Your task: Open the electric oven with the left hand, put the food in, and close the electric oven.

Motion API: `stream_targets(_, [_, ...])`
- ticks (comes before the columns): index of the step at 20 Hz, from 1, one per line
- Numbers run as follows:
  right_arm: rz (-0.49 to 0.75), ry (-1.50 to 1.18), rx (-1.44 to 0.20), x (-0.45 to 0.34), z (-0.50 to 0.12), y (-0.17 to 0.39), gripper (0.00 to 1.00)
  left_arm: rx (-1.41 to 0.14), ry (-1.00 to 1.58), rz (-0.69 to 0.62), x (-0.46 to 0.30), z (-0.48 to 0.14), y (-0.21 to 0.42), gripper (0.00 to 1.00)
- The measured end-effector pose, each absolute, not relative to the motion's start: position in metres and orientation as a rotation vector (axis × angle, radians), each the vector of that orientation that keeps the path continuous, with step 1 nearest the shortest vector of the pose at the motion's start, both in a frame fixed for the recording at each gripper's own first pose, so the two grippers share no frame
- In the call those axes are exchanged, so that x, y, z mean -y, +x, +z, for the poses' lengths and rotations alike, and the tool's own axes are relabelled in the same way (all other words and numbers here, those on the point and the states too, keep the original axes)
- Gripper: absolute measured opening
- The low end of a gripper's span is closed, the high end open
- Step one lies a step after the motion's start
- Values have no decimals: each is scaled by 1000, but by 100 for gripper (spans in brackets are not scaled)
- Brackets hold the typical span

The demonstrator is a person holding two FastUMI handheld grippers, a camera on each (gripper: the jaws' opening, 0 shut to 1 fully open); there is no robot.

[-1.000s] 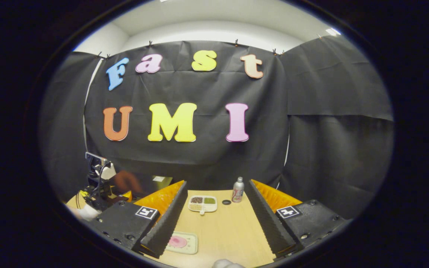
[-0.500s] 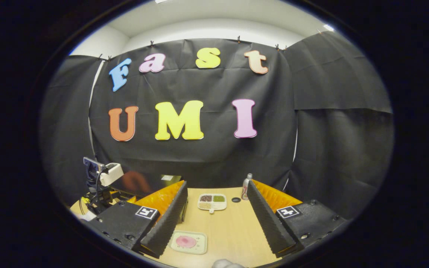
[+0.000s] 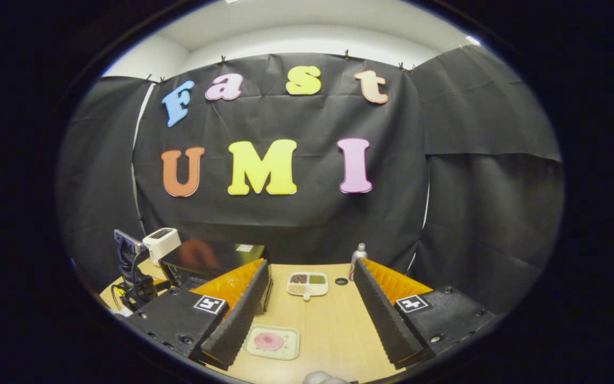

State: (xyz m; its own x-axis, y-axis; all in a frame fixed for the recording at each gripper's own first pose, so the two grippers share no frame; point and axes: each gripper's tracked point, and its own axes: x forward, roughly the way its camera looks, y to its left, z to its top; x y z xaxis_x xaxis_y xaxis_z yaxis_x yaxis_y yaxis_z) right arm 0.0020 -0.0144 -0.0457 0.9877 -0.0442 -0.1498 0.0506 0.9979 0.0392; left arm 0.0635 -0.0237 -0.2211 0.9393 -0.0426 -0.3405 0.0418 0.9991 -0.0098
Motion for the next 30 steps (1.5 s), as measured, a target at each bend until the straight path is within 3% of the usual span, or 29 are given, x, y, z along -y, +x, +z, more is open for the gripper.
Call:
stream_targets(11, [-38,19,-195,8,-69,-5,100,-432,-11,-52,28,-269,12,98])
stream_targets(13, [-37,12,-200,7,-71,-5,96,-450,-6,-55,29,-277,8,98])
stream_targets(15, [-36,9,-201,7,-71,-4,100,-489,-5,-57,30,-291,-1,98])
stream_targets(22, [-23,-4,-226,3,-81,-1,97,-656,-35,-56,33,-351,-21,96])
stream_targets(30, [-3,-3,-316,10,-117,5,100,-632,-53,-71,36,-346,-23,96])
